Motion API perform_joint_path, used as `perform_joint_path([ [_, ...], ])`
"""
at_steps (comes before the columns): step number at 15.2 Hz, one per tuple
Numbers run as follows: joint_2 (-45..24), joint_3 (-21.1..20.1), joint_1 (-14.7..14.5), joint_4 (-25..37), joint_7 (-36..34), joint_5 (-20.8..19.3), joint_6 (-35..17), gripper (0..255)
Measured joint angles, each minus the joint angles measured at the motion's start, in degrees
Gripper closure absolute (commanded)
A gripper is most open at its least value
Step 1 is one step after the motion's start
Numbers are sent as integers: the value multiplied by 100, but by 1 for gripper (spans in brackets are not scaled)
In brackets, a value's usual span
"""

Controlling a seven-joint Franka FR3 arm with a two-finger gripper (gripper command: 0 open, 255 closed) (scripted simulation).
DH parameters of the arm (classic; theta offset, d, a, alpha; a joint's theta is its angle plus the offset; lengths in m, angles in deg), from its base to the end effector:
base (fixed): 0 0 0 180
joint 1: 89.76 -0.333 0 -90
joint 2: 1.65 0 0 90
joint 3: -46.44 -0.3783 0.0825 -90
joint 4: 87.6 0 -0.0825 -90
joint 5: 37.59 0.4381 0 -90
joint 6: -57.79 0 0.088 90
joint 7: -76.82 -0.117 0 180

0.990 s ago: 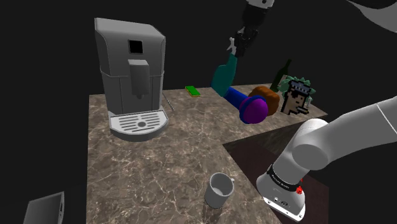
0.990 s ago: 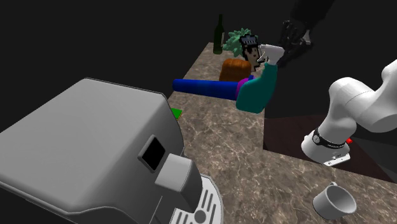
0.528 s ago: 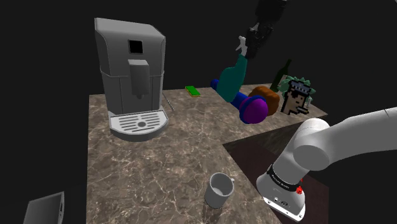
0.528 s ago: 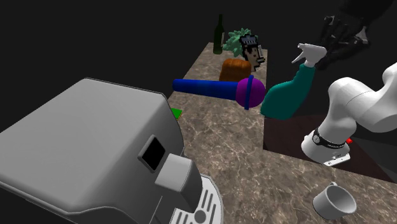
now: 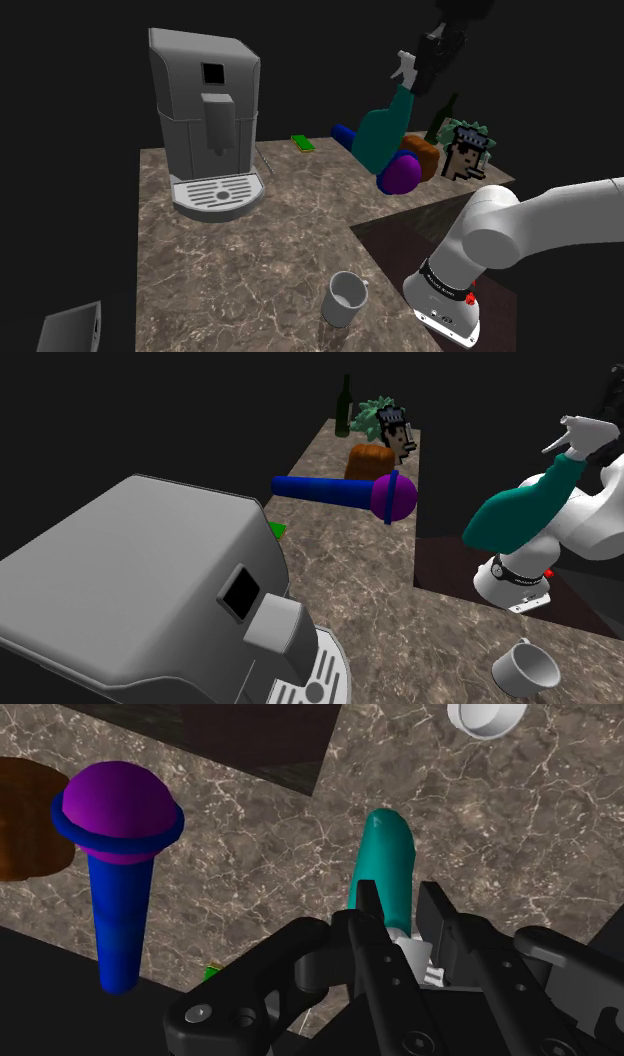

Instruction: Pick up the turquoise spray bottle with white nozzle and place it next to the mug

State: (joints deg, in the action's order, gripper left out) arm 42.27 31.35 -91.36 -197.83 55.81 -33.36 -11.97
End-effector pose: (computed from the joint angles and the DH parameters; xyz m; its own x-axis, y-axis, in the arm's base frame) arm 0.2410 0.1504 0.7890 0.9908 -0.1120 0.0763 -0.1189 -0.9886 0.0919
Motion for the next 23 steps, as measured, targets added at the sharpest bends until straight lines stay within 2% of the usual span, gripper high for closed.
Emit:
perform_joint_path([
  [2,104,-153,-35,98,-196,133,190,255],
  [5,219,-221,-63,-56,-275,207,149,255],
  [23,1069,-344,-259,-2007,-288,440,-952,255],
])
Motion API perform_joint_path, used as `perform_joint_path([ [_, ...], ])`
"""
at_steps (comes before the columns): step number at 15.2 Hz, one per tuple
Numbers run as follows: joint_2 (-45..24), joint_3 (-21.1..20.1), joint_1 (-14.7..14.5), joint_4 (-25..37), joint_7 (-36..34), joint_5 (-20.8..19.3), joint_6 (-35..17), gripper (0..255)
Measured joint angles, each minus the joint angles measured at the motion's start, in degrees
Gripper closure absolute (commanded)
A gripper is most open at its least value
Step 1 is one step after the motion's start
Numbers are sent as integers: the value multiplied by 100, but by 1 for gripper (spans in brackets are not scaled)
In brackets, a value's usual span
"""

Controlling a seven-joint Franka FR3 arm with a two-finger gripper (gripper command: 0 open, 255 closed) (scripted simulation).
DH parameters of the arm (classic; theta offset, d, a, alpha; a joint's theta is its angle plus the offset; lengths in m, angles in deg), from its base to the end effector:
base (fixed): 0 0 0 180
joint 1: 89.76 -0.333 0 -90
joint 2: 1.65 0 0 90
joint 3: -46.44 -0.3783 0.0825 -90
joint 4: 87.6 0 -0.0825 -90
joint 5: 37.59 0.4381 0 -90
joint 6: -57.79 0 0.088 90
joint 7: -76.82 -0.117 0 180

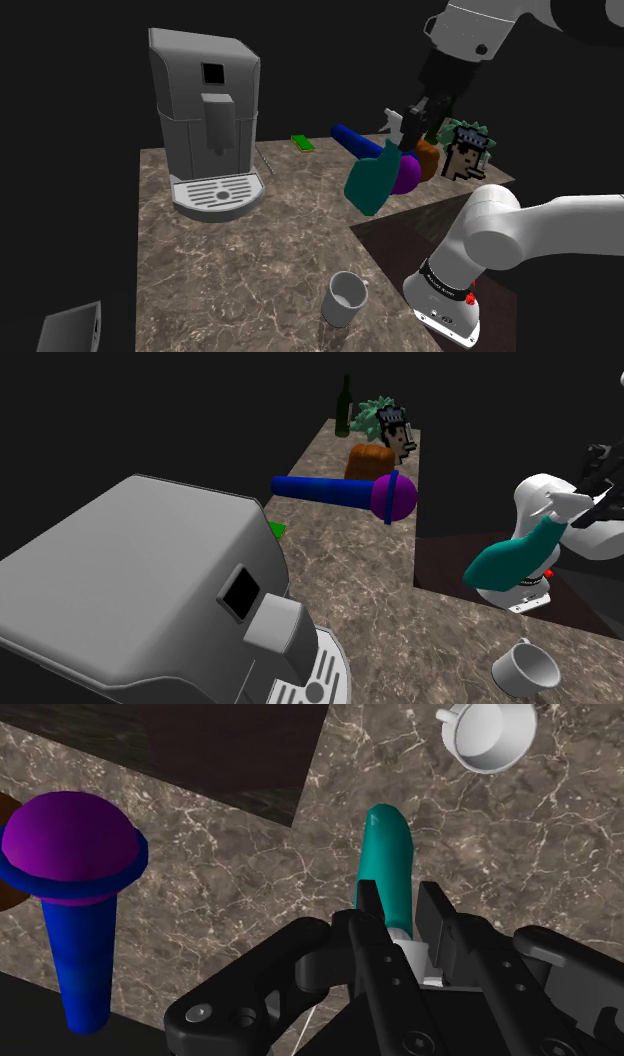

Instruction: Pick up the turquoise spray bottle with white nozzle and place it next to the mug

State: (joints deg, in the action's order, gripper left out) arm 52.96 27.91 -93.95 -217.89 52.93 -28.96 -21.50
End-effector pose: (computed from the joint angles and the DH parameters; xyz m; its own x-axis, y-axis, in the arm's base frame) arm 0.2095 0.1728 0.6743 0.9908 -0.1126 0.0750 -0.1193 -0.9885 0.0924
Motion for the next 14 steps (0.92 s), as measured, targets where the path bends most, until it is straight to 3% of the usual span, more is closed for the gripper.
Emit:
perform_joint_path([
  [14,435,-185,-151,-1302,-19,216,-865,255],
])
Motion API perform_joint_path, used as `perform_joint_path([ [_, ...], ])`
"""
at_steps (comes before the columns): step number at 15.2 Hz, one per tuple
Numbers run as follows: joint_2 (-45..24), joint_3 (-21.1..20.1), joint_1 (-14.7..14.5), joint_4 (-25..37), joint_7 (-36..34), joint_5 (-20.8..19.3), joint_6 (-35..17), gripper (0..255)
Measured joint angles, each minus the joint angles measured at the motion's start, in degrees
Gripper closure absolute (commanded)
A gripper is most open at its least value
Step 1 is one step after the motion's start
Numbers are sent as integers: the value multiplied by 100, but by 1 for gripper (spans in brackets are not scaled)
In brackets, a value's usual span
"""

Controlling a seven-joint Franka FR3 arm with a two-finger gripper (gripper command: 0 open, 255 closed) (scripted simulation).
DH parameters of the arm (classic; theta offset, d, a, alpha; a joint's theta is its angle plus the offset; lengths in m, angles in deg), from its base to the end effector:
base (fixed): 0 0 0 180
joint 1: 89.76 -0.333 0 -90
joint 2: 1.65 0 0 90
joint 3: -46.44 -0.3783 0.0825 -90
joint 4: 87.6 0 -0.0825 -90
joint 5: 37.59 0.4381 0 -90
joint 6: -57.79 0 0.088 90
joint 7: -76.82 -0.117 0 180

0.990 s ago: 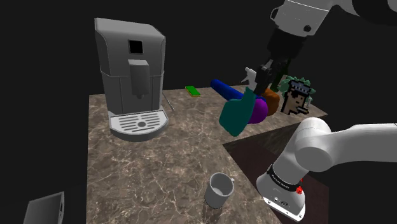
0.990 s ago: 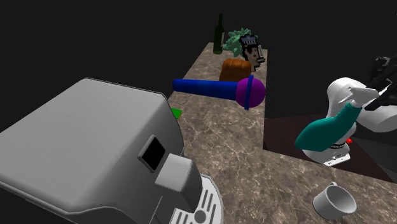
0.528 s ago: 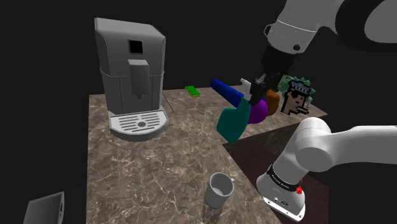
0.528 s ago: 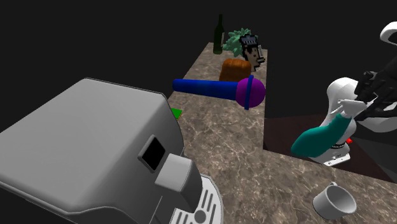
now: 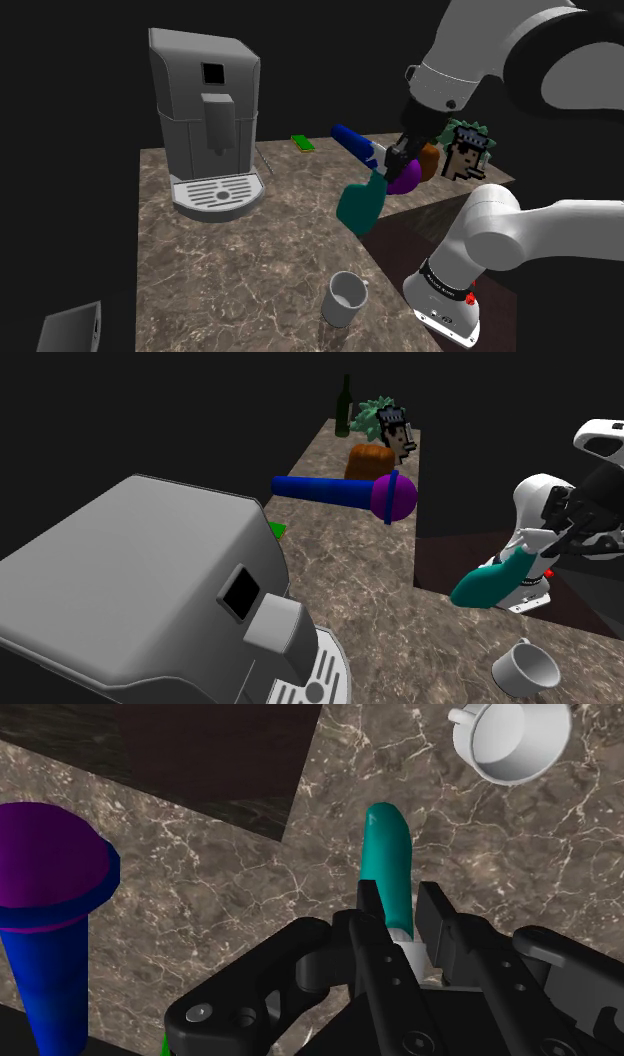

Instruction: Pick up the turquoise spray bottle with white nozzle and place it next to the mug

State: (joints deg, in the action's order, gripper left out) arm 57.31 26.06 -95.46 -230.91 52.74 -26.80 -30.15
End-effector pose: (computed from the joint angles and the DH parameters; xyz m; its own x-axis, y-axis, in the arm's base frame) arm 0.2095 0.1701 0.5885 0.9908 -0.1126 0.0749 -0.1193 -0.9886 0.0923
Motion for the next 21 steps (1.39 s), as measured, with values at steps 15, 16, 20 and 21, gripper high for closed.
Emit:
perform_joint_path([
  [15,249,-332,-200,-1242,-66,335,-982,255],
  [16,240,-352,-206,-1299,-66,353,-1048,255],
  [20,276,-461,-277,-1623,-89,465,-1328,255],
  [21,263,-486,-285,-1681,-91,487,-1398,255],
])
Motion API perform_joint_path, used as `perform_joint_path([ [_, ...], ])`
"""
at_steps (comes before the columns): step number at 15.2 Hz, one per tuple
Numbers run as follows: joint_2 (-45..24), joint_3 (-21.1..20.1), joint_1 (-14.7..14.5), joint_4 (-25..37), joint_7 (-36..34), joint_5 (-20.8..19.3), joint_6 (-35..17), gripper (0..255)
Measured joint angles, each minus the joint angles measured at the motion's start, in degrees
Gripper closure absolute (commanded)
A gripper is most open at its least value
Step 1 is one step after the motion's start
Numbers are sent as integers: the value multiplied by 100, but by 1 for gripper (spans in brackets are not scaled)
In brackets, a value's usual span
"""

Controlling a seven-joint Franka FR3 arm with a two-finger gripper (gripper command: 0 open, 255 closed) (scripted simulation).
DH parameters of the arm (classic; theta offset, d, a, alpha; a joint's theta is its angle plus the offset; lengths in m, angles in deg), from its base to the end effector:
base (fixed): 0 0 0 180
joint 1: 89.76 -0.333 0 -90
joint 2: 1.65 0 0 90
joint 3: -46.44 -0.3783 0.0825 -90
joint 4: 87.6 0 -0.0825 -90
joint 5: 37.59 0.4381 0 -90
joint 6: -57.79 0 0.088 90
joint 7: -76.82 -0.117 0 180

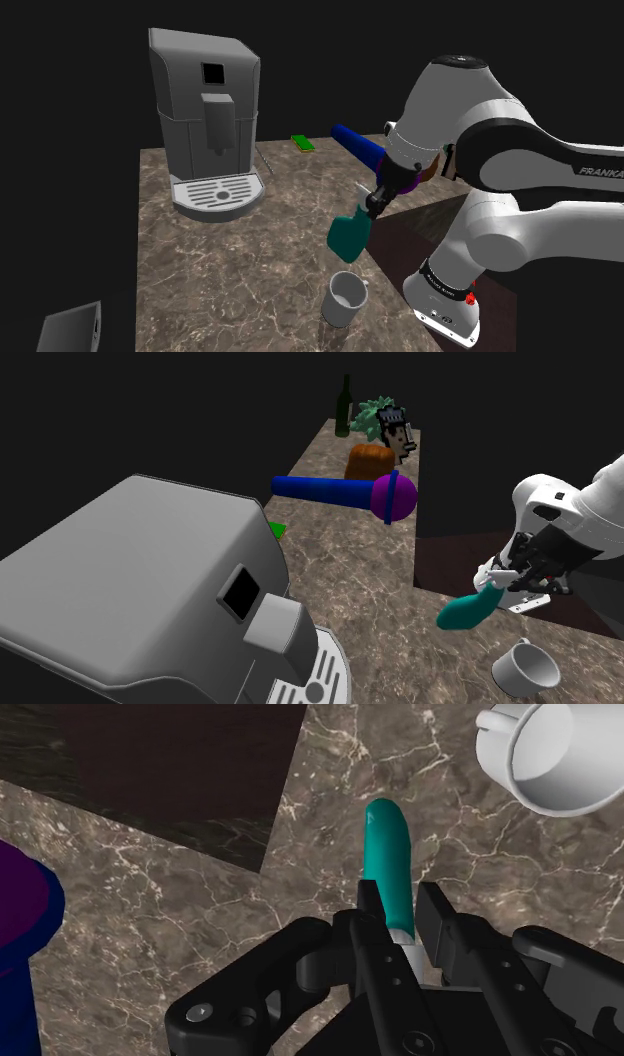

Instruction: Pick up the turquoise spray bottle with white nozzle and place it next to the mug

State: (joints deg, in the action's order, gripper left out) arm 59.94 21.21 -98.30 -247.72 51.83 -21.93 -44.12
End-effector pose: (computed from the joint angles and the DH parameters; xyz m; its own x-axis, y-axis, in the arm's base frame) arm 0.2078 0.1668 0.4626 0.9908 -0.1127 0.0747 -0.1194 -0.9885 0.0924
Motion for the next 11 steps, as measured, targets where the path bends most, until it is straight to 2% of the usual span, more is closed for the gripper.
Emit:
perform_joint_path([
  [8,-21,-88,-43,-207,-16,86,-224,255],
  [9,-21,-88,-43,-208,-16,86,-225,0],
  [11,-20,-88,-43,-208,-16,86,-226,0],
])
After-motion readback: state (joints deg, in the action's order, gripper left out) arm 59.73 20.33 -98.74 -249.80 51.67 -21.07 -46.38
